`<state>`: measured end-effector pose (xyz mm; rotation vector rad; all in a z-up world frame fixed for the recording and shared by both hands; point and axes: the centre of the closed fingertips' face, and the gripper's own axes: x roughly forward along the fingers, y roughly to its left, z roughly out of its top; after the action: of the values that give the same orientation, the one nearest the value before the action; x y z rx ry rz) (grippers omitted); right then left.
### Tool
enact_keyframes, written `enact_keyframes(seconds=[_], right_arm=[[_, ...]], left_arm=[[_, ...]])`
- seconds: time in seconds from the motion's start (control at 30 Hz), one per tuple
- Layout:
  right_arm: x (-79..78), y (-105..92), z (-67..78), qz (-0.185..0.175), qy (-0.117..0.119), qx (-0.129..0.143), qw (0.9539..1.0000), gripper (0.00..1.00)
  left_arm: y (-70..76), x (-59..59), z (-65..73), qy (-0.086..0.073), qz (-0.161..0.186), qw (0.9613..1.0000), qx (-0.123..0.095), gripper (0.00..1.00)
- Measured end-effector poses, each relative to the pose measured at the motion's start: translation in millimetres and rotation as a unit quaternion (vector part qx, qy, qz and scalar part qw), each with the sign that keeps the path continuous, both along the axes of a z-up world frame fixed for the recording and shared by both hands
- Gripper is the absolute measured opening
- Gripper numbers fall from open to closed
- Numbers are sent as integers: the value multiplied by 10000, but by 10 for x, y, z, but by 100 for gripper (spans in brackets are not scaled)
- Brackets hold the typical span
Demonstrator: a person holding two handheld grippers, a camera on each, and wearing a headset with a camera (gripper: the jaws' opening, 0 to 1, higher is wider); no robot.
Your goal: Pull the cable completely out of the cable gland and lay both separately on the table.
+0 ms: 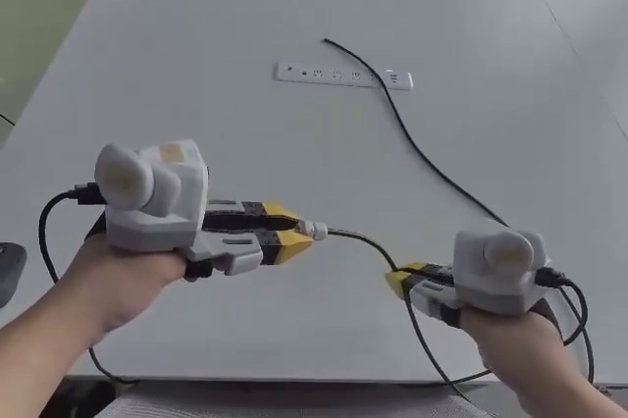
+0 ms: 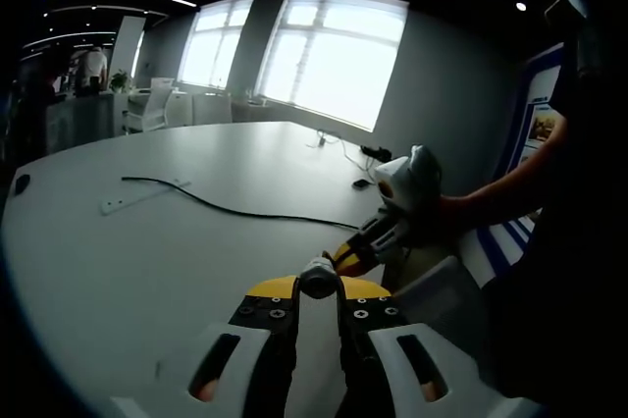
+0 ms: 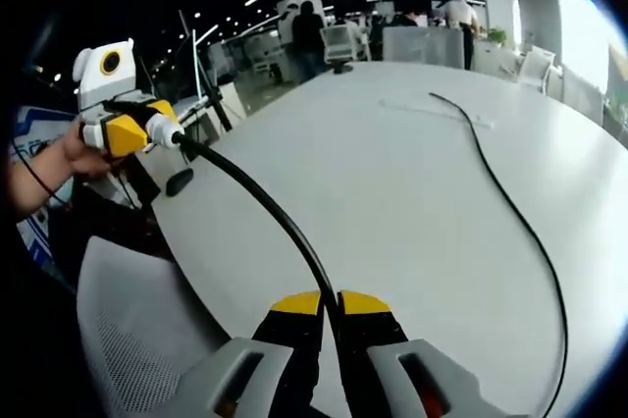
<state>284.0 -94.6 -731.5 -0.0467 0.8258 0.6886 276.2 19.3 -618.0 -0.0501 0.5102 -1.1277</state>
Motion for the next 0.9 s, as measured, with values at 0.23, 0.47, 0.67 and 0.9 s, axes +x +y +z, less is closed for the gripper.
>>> enact_keyframes(seconds=[0.23, 0.47, 0.67, 0.9], right_arm=[[-27, -55, -14, -62, -10, 35, 10000, 0], [-33, -84, -47, 23, -103, -93, 9999, 0], [-35, -122, -56, 17, -118, -95, 9999, 0], [-42, -122, -48, 41, -151, -101, 9998, 0]], left_arm=[[20, -1, -25, 37, 51, 10000, 8, 15], [14, 10, -25, 3, 68, 10000, 36, 15], [36, 23, -18, -4, 139, 9999, 33, 15], [43, -3, -44, 12, 135, 9999, 67, 15]])
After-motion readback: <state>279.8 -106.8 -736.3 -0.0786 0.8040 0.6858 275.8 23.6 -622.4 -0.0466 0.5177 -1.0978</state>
